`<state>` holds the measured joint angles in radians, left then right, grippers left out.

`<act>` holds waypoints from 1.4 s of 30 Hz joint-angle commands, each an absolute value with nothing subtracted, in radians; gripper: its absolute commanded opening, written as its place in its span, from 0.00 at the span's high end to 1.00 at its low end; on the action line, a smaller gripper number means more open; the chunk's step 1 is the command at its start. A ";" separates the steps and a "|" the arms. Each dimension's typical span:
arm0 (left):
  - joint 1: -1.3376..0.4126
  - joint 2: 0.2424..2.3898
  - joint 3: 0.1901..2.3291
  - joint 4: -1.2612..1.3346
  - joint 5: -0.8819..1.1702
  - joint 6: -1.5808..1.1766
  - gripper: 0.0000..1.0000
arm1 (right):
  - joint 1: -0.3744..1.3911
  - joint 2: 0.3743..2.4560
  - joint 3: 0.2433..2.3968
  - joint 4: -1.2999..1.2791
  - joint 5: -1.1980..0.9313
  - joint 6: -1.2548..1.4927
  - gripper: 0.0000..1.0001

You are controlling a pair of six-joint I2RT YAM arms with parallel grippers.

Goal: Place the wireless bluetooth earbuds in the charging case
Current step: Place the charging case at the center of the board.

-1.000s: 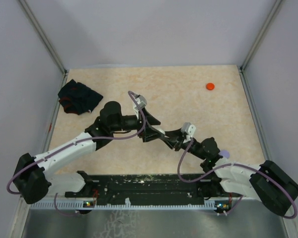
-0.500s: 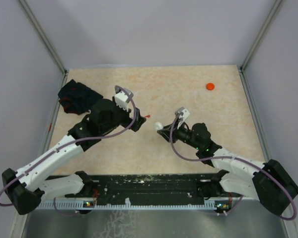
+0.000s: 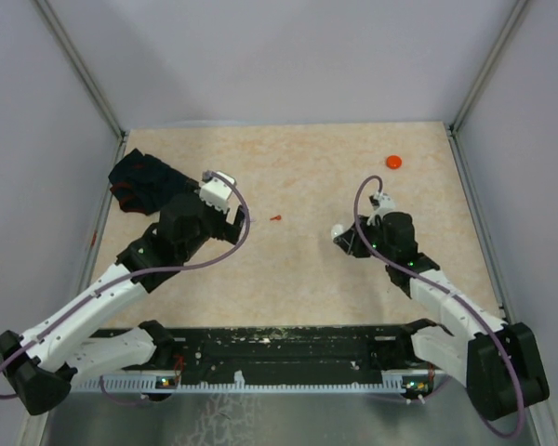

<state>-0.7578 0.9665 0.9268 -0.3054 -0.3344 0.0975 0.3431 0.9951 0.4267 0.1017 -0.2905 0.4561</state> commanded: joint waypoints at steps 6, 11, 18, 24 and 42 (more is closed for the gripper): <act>-0.656 0.885 0.795 -0.193 -0.298 0.104 0.00 | 0.118 1.106 0.461 0.087 -0.368 0.584 1.00; -0.613 0.875 0.789 -0.193 -0.271 0.080 0.00 | 0.072 1.210 0.484 0.102 -0.353 0.583 1.00; -0.574 0.848 0.765 -0.173 -0.243 0.066 0.00 | -0.001 1.324 0.494 0.089 -0.358 0.601 0.93; -0.563 0.837 0.762 -0.173 -0.222 0.056 0.00 | -0.017 1.348 0.509 0.038 -0.326 0.595 0.63; -0.548 0.787 0.749 -0.171 -0.209 0.052 0.00 | -0.017 1.064 0.670 -0.507 0.004 0.465 0.20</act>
<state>-0.5541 0.8158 0.7624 -0.2005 -0.2226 0.0593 -0.0116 1.1599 0.5991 -0.3256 -0.1314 0.4885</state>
